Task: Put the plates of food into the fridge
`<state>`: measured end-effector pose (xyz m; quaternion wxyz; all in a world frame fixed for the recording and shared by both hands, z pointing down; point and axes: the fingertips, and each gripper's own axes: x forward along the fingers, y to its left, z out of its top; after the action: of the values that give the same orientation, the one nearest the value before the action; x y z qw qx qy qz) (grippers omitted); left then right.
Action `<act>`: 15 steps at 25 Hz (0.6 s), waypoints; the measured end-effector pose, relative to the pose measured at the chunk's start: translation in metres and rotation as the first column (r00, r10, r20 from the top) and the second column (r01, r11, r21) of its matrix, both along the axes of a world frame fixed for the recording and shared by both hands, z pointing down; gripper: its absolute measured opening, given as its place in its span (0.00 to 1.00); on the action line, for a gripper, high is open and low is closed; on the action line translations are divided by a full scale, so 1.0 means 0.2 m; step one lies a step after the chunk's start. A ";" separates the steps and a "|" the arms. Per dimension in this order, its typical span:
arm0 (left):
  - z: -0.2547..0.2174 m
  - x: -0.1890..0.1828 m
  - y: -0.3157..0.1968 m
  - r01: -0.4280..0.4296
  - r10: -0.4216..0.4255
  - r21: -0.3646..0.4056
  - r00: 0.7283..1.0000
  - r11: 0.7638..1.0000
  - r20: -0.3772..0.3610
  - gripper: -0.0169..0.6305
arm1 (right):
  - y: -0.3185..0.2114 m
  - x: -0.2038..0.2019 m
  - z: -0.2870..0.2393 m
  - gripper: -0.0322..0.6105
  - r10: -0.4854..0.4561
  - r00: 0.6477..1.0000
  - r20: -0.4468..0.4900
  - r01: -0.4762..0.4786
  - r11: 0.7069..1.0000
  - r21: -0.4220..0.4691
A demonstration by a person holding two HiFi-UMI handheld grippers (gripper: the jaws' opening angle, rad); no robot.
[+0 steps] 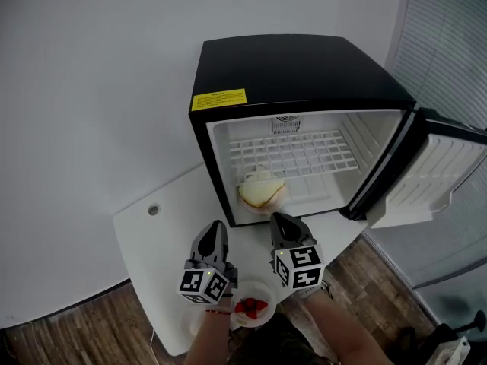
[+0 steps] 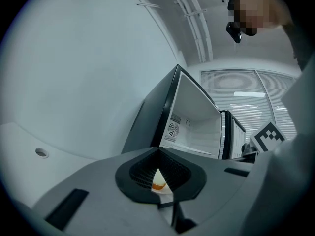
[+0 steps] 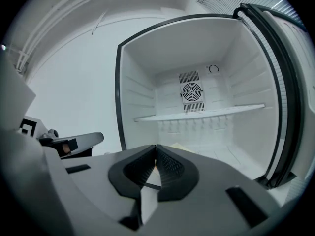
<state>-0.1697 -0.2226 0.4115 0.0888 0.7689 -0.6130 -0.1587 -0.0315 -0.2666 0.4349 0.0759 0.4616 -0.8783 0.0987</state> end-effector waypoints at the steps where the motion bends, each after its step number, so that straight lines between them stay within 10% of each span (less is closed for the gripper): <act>1: -0.01 0.01 0.02 -0.006 0.006 0.003 1.000 1.000 0.004 0.04 | 0.02 0.00 -0.01 0.06 -0.005 1.000 0.002 0.004 1.000 0.003; 15: -0.18 0.08 0.34 -0.045 0.045 0.058 0.999 0.997 0.009 0.04 | 0.46 0.02 -0.10 0.06 -0.089 0.996 -0.031 0.090 0.995 0.046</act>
<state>-0.1537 -0.1539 0.3761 0.0674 0.7854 -0.5909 -0.1716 -0.0272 -0.1747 0.4157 0.0819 0.4248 -0.8990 0.0677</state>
